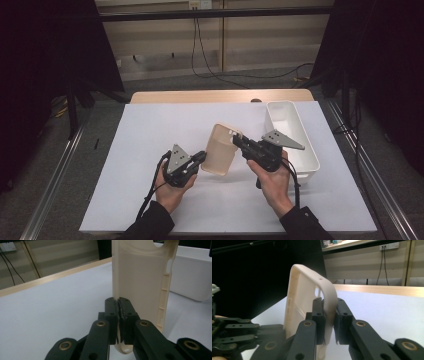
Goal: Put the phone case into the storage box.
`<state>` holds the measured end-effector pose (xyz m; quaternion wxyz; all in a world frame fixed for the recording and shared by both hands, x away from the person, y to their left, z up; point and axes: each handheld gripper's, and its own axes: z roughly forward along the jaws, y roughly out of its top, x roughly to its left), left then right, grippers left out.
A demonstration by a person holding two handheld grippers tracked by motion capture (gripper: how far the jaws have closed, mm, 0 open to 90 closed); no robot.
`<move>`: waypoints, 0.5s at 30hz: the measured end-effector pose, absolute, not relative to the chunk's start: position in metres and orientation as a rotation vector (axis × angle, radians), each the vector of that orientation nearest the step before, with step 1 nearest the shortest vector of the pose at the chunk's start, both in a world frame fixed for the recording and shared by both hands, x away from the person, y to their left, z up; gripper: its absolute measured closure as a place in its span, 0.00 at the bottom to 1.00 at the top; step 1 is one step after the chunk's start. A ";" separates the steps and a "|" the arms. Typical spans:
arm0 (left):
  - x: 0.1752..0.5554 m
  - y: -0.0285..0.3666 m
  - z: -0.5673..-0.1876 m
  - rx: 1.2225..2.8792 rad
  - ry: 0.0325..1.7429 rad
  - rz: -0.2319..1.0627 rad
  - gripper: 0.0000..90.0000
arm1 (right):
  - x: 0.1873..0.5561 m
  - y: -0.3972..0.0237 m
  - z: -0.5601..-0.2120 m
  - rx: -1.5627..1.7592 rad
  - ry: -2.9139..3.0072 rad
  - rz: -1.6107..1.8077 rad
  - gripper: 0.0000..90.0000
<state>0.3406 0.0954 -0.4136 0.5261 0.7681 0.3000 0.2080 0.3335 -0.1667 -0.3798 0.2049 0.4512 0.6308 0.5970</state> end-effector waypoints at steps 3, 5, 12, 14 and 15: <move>0.342 0.097 -0.413 1.837 0.714 0.488 0.96 | 0.335 -0.167 -0.379 1.239 1.762 1.676 0.90; 0.343 0.097 -0.414 1.837 0.720 0.477 0.96 | 0.335 -0.168 -0.379 1.228 1.770 1.684 0.91; 0.343 0.097 -0.414 1.829 0.721 0.456 0.94 | 0.335 -0.169 -0.377 1.180 1.781 1.733 0.91; 0.344 0.098 -0.414 1.821 0.724 0.443 0.89 | 0.335 -0.169 -0.377 1.170 1.794 1.727 0.91; 0.345 0.099 -0.414 1.824 0.726 0.438 0.86 | 0.335 -0.168 -0.378 1.166 1.796 1.722 0.91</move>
